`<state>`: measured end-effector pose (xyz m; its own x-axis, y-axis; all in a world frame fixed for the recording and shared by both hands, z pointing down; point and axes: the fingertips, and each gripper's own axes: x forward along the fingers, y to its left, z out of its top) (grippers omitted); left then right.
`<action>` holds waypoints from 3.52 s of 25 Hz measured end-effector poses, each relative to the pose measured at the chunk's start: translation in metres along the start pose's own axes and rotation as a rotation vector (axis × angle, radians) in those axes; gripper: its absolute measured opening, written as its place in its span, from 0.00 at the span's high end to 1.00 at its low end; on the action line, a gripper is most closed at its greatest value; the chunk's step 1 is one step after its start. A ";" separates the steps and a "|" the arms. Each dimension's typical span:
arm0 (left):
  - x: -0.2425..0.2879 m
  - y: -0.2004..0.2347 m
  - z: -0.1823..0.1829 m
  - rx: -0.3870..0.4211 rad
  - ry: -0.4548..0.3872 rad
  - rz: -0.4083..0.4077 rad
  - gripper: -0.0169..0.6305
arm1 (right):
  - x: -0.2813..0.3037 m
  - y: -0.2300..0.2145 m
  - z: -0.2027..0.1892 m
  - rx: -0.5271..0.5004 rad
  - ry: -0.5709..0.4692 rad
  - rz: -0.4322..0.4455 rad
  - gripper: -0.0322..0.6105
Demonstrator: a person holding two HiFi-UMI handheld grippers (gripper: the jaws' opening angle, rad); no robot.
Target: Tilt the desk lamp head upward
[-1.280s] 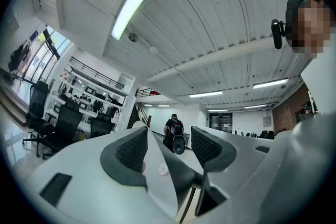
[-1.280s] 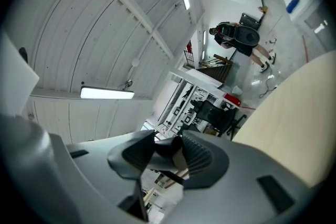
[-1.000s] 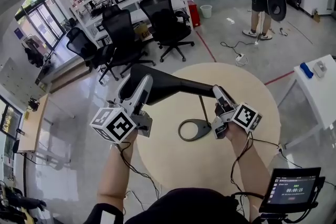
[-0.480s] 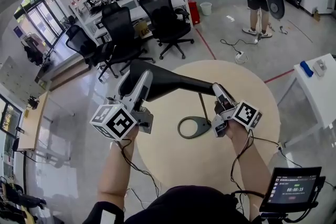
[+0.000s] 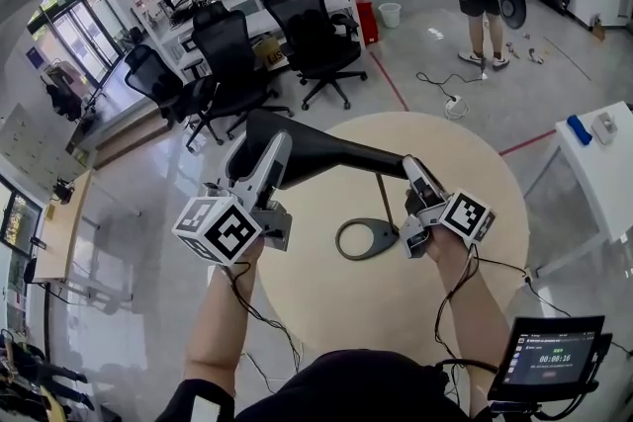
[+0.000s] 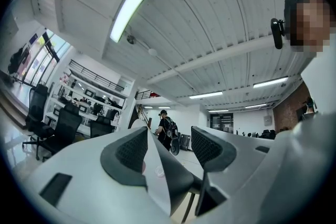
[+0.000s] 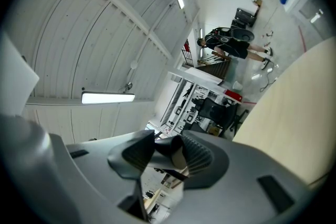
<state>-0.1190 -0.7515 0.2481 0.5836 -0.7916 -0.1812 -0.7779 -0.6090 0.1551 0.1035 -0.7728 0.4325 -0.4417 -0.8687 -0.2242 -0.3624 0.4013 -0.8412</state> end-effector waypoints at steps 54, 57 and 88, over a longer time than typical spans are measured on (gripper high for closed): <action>-0.155 -0.044 -0.261 -0.188 0.409 0.017 0.56 | -0.129 0.017 -0.121 -0.741 0.352 -0.209 0.94; -0.158 -0.038 -0.264 -0.203 0.420 0.023 0.56 | -0.132 0.017 -0.135 -0.774 0.392 -0.217 0.94; -0.152 -0.056 -0.290 -0.197 0.498 0.001 0.56 | -0.147 0.016 -0.164 -0.748 0.436 -0.195 0.94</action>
<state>-0.0965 -0.6121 0.5490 0.6604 -0.6909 0.2940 -0.7476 -0.5686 0.3432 0.0279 -0.5913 0.5326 -0.5338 -0.8150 0.2253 -0.8382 0.4747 -0.2685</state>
